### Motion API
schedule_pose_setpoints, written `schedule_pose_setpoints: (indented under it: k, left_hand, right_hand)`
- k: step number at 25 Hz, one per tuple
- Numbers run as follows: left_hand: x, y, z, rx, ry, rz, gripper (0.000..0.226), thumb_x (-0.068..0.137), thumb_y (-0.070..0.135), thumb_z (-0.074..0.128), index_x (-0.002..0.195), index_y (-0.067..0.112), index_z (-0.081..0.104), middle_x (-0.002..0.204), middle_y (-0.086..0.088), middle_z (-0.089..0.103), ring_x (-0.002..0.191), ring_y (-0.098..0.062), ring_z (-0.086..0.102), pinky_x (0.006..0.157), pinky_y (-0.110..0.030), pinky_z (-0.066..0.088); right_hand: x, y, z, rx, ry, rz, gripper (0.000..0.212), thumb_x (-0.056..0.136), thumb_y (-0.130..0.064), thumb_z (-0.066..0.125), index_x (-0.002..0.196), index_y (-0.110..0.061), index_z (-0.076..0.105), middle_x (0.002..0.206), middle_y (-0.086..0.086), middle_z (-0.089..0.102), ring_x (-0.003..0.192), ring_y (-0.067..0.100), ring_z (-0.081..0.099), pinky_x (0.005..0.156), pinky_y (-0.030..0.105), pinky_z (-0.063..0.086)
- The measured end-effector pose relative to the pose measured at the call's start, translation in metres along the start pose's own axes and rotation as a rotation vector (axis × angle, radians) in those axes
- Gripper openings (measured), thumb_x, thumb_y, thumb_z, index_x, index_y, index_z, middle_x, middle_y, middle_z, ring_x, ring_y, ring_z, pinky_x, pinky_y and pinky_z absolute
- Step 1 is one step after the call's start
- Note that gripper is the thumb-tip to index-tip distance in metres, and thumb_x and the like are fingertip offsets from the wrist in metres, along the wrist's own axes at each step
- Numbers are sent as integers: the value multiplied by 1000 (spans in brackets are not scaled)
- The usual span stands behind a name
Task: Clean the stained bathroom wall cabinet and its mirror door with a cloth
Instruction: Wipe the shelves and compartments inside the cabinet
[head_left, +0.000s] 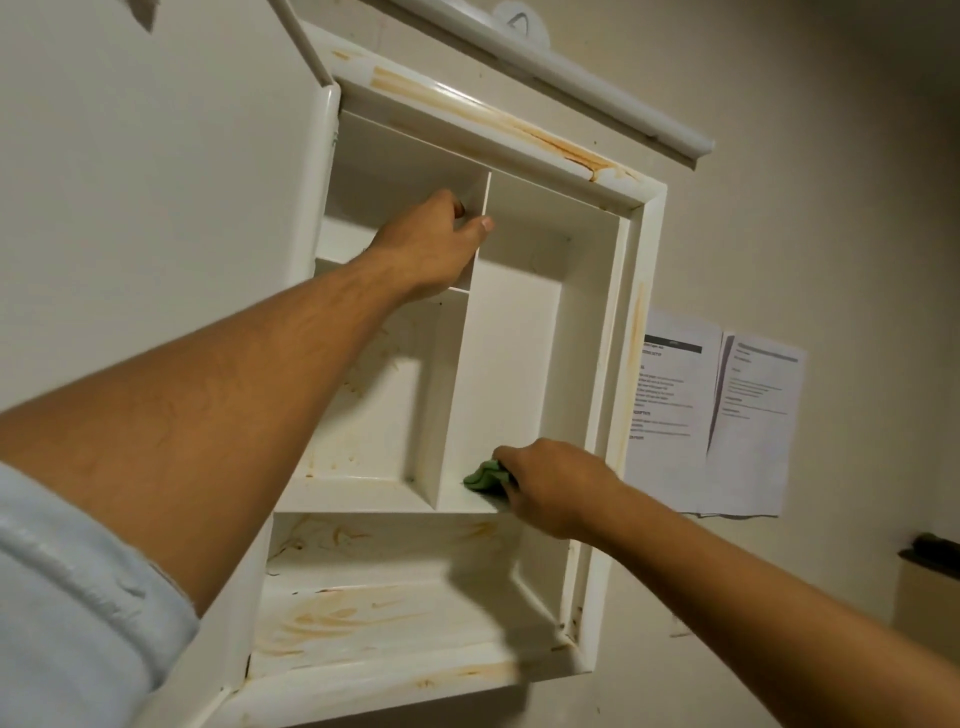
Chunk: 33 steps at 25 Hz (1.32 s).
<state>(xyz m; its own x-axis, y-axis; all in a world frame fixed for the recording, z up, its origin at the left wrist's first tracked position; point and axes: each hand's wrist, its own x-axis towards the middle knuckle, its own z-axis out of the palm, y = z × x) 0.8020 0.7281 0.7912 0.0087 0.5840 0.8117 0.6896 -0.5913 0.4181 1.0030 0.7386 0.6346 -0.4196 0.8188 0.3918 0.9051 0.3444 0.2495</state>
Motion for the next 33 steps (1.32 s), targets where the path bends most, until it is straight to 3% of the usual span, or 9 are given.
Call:
schedule_pose_setpoints:
  k: [4,9,13,19,22,25,27,30,33]
  left_hand:
    - [5,-6,4,-2,-7,8,45,104,54,43,132,21,51,109,2,64,102,-21,65,95,-46,55]
    - [-2,1,0,53,11,40,46,105,53,39,136,21,49,113,2,64,104,-20,65,97,-47,54]
    - [-6,0,8,174,44,73,50,108,52,33,145,19,43,120,-1,63,108,-22,63,90,-39,50]
    - [0,-7,8,138,14,50,60,106,57,32,155,22,29,137,-10,60,122,-26,61,105,-50,49]
    - [-6,-6,5,181,18,56,62,106,57,32,157,23,27,135,-13,61,123,-27,60,105,-50,48]
    - [-22,-6,4,421,21,126,65,105,60,29,157,22,27,138,-8,61,124,-29,60,102,-48,49]
    - [-39,-11,5,645,12,198,71,103,64,30,159,21,24,144,-10,58,128,-33,57,102,-54,48]
    - [-65,-20,13,972,45,249,81,100,68,27,162,17,17,143,-13,56,124,-35,57,101,-55,44]
    - [-70,-22,14,1013,71,227,85,98,71,26,163,17,14,146,-11,53,129,-33,53,105,-55,40]
  right_hand:
    - [11,-21,11,176,65,41,17,97,-32,46,99,-21,58,90,1,62,82,24,59,69,37,50]
    - [-7,-23,20,447,111,-155,31,101,-45,43,115,-28,66,105,0,65,94,24,61,85,40,51]
    - [-10,-1,20,191,134,-76,26,100,-39,45,92,-22,62,85,-2,65,77,21,61,70,38,53]
    - [3,-47,40,415,263,-103,27,99,-31,43,80,-18,56,88,3,56,84,26,53,77,38,45]
    - [-15,-22,39,475,216,-176,35,105,-44,40,95,-21,64,94,-1,60,84,19,56,76,37,46]
    - [-23,5,30,285,173,-130,32,104,-44,40,101,-22,64,95,-2,62,82,17,59,75,37,52]
    - [-21,-1,31,294,222,-45,32,104,-40,39,97,-19,62,99,1,61,82,19,59,76,38,52]
    - [-22,-49,55,370,354,-59,37,105,-40,36,107,-19,66,108,2,64,94,23,59,91,39,47]
    - [-38,-50,61,393,466,-181,42,106,-42,35,136,-24,58,131,-3,62,117,21,57,109,37,41]
